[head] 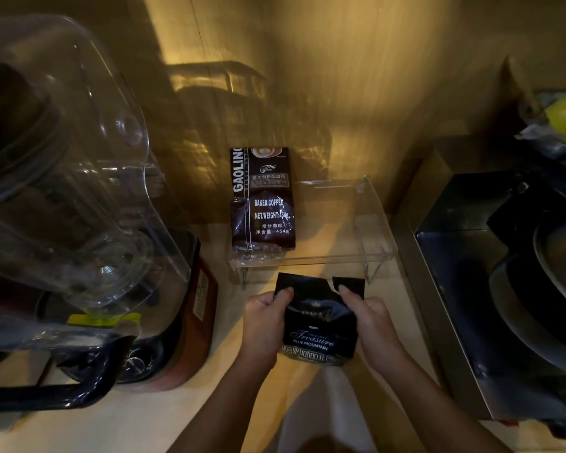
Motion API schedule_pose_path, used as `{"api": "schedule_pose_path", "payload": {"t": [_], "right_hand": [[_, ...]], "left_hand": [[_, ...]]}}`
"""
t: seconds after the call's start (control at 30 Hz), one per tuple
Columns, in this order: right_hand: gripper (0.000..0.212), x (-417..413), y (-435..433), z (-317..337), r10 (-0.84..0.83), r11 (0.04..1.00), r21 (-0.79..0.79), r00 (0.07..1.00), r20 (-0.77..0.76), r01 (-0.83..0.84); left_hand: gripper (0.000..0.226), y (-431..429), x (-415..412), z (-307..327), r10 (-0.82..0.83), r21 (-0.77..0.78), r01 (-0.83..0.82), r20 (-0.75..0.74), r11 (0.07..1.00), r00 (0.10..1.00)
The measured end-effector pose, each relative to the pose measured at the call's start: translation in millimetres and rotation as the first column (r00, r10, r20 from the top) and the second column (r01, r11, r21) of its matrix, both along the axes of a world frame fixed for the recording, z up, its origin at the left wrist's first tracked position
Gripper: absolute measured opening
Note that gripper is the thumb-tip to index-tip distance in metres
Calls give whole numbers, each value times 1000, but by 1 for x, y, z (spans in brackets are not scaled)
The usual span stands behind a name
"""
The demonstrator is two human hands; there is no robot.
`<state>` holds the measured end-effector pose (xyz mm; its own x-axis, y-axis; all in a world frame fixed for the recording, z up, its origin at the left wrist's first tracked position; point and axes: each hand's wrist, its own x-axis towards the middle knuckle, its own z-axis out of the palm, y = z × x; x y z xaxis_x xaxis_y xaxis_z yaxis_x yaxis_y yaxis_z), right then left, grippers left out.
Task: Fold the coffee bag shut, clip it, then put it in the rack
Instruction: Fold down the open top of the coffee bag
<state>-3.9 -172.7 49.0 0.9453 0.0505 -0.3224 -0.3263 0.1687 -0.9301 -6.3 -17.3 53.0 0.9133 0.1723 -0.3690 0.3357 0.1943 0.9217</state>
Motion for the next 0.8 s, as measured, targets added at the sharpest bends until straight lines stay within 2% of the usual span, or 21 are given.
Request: {"api": "schedule_pose_path", "payload": {"t": [0.2,0.3,0.4,0.5,0.7,0.8], "right_hand": [[42,1,7,2,-140,990,9,986,-85,142],[42,1,11,0,-166,986,-16,980,-106,165],[33,1,4,7,-9,992,125,994,-112,23],[26,0,-1,16,183,944,294,978,-96,-148],[25,2,0,12,50,985,172,961,-272,-2],[25,3,2,11,22,998,64,955,-295,-3]], "left_hand": [[18,-4,-5,0,93,27,-92,-51,995,994],[25,-4,-8,-1,115,-18,-116,-73,993,991],[27,-1,-7,0,53,-28,-54,-35,998,998],[27,2,-6,1,27,-38,-28,-32,999,999],[38,-5,-12,0,145,22,-144,-88,989,986],[38,-2,-11,-1,188,88,-179,-112,980,976]]}}
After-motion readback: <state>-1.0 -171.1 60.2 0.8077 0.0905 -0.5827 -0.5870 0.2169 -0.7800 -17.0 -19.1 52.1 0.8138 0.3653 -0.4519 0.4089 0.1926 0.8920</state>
